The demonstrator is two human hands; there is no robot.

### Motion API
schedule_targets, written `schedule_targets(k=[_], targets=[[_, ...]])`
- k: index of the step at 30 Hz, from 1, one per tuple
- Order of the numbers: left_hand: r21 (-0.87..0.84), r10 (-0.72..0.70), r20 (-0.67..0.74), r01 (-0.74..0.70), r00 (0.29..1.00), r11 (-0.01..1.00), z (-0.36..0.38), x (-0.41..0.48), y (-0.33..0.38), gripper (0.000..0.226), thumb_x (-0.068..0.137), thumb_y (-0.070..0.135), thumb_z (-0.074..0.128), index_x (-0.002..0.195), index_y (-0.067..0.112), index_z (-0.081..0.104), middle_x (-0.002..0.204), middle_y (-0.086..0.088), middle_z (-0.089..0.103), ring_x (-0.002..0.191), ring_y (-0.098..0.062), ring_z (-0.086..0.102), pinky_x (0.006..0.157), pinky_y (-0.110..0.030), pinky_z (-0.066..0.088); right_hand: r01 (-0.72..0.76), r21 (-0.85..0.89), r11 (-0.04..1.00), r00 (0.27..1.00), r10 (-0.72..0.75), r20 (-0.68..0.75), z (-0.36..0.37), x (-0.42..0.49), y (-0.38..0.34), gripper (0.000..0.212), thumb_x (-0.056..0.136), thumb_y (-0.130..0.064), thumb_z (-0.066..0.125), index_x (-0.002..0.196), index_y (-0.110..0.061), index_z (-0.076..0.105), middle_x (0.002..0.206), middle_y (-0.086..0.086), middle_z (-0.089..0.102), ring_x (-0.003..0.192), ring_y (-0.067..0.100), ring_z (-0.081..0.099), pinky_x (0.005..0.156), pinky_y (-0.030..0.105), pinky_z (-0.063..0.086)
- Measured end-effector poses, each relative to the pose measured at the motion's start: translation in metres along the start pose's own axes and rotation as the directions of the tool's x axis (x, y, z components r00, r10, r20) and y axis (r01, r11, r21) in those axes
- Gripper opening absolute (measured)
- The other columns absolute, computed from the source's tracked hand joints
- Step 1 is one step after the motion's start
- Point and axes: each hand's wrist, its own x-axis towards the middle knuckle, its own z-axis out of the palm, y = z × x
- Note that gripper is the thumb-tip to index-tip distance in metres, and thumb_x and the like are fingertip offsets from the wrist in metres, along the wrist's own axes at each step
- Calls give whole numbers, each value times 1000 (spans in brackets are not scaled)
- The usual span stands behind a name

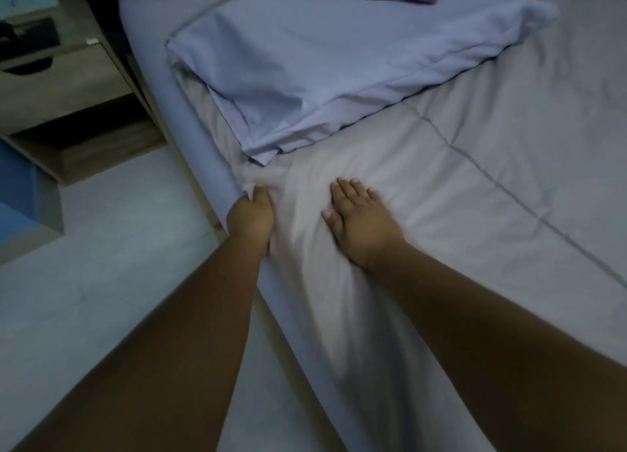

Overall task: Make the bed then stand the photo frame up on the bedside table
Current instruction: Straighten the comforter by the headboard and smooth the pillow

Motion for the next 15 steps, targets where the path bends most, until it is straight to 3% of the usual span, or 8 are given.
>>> schedule_targets(k=[3, 8, 11, 15], targets=[[90, 54, 21, -55, 998, 994, -8, 14, -12, 51, 102, 32, 31, 133, -4, 47, 140, -26, 47, 130, -38, 43, 109, -37, 32, -13, -9, 1000, 1000, 12, -10, 3, 25, -7, 58, 101, -43, 22, 150, -15, 14, 160, 3, 11, 148, 18, 6, 118, 32, 0], [113, 1, 62, -8, 998, 994, -21, 11, -30, 48, 103, 29, 30, 122, -8, 54, 130, -31, 54, 120, -41, 52, 98, -37, 40, 23, -65, 998, 997, -27, -73, 15, 36, -17, 76, 86, -52, 7, 146, -12, 31, 154, 8, 29, 145, 25, 23, 117, 33, 7], [113, -19, 89, 9, 996, 994, -27, 15, -21, 45, 101, 33, 34, 115, -4, 55, 124, -29, 57, 115, -40, 55, 95, -38, 42, -16, -25, 1000, 999, 16, -31, 4, 38, -13, 84, 80, -57, -1, 148, -16, 24, 158, 2, 21, 147, 19, 15, 116, 28, 2], [14, 127, -173, -126, 977, 992, -53, 41, 11, 24, 96, 21, 48, 102, -2, 52, 109, -28, 61, 102, -41, 59, 85, -40, 45, -96, 59, 994, 992, 100, -73, -32, 54, 2, 89, 77, -59, -7, 149, -15, 23, 158, 2, 21, 147, 17, 11, 117, 27, 0]])
